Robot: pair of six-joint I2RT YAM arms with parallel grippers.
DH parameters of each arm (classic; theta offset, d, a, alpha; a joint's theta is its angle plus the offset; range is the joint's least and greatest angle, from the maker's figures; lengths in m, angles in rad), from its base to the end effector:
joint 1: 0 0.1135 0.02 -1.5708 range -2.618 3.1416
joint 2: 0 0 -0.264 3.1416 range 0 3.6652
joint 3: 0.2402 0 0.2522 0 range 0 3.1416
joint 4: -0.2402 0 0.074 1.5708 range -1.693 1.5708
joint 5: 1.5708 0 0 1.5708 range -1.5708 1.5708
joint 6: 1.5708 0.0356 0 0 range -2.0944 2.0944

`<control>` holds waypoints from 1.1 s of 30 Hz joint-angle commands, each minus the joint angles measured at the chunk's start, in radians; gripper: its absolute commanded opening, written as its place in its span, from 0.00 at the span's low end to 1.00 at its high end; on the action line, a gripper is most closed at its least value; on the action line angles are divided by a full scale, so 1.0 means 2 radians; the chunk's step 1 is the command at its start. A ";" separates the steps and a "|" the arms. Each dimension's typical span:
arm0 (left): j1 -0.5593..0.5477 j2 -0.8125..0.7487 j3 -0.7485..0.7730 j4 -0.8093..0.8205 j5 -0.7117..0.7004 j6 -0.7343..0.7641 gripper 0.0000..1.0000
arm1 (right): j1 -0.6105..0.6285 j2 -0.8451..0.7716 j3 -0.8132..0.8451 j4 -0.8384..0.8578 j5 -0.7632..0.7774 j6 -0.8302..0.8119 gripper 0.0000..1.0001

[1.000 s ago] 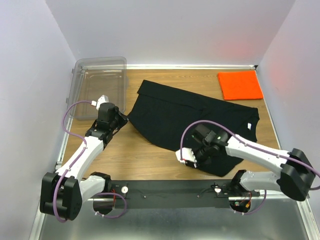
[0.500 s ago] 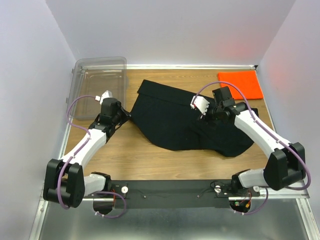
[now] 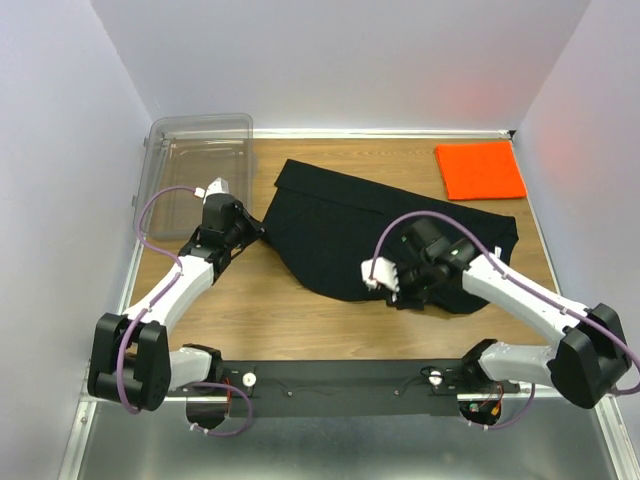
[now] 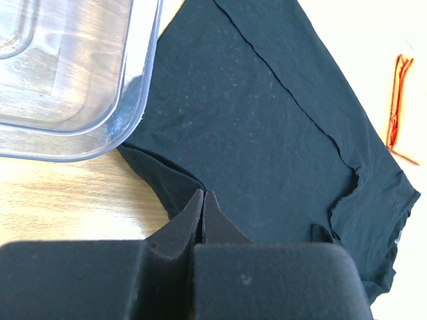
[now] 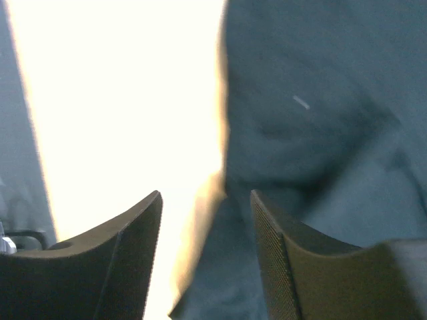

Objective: Fold and stack the t-shirts
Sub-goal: Fold the tshirt

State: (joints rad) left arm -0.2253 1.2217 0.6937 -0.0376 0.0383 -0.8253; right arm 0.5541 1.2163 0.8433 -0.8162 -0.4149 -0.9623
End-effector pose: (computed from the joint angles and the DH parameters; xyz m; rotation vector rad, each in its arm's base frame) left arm 0.2571 -0.0603 0.2313 -0.6303 2.1163 -0.6452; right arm 0.1779 0.1269 0.2288 -1.9029 1.8525 0.4430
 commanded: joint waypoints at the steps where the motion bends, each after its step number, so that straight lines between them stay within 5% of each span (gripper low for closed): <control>1: 0.004 0.003 -0.004 0.016 0.016 0.008 0.00 | 0.070 0.008 -0.026 0.023 0.071 0.015 0.66; 8: 0.006 -0.002 -0.019 0.030 0.022 0.005 0.00 | 0.059 0.027 -0.048 0.064 0.204 0.051 0.71; 13: 0.008 -0.005 -0.016 0.029 0.025 0.008 0.00 | -0.052 0.035 -0.031 0.089 0.253 0.054 0.69; 20: 0.012 -0.005 -0.012 0.027 0.029 0.012 0.00 | -0.075 -0.018 -0.016 0.071 0.175 0.036 0.73; 26: 0.013 -0.012 -0.013 0.026 0.031 0.012 0.00 | -0.075 -0.040 -0.015 -0.018 -0.035 -0.070 0.75; 33: 0.015 -0.019 -0.023 0.026 0.036 0.011 0.00 | -0.074 0.022 -0.047 0.054 0.017 -0.055 0.63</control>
State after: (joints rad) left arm -0.2039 1.2160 0.6643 -0.0002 0.0845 -0.8146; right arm 0.4061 1.2362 0.7921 -0.7681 -0.3798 -1.0706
